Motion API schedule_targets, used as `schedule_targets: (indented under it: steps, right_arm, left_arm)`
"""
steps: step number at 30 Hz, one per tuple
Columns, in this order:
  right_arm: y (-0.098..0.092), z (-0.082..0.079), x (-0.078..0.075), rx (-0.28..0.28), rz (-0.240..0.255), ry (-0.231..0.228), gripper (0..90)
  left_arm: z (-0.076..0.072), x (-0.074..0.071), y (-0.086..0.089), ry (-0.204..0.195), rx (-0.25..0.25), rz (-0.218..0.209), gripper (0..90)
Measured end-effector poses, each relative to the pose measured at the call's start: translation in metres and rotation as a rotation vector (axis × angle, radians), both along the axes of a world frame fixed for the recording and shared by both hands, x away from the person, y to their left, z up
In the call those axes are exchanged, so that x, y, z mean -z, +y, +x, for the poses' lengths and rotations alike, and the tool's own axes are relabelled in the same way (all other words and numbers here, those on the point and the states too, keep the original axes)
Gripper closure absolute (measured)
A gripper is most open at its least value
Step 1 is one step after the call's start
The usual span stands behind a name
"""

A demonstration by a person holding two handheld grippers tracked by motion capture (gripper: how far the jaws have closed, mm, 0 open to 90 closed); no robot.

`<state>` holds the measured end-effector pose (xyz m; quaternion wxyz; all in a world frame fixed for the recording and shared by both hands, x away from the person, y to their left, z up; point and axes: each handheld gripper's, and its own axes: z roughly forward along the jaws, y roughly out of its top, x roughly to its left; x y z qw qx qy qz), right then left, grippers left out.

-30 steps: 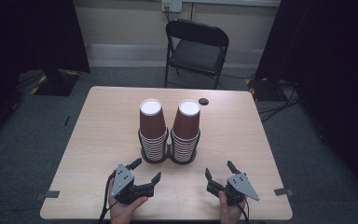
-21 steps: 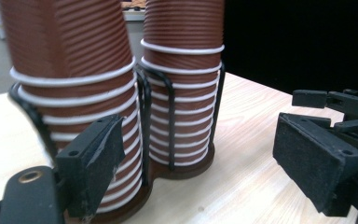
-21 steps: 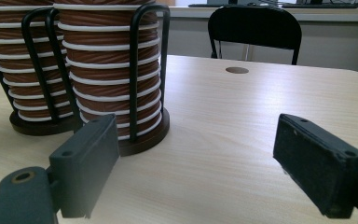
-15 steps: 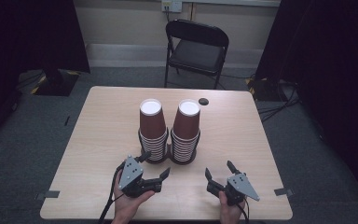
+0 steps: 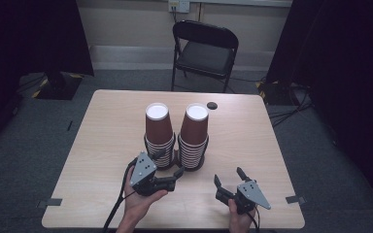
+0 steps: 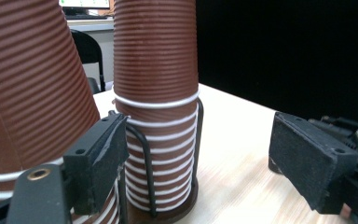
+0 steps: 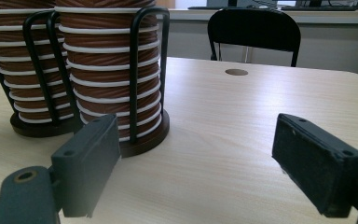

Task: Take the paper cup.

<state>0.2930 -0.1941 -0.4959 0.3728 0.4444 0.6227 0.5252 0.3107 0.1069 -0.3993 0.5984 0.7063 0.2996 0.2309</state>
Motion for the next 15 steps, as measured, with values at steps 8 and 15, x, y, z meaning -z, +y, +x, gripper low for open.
schedule_targets:
  steps: [8,15]
  right_arm:
    - [0.000,0.000,0.000,0.002,0.000,0.002,14.9]
    - [0.000,0.000,0.000,0.002,0.002,0.000,15.0]
  left_arm:
    - [0.011,-0.009,0.001,0.011,0.001,-0.016,19.4]
    - [0.017,-0.016,0.000,0.004,-0.005,-0.022,19.3]
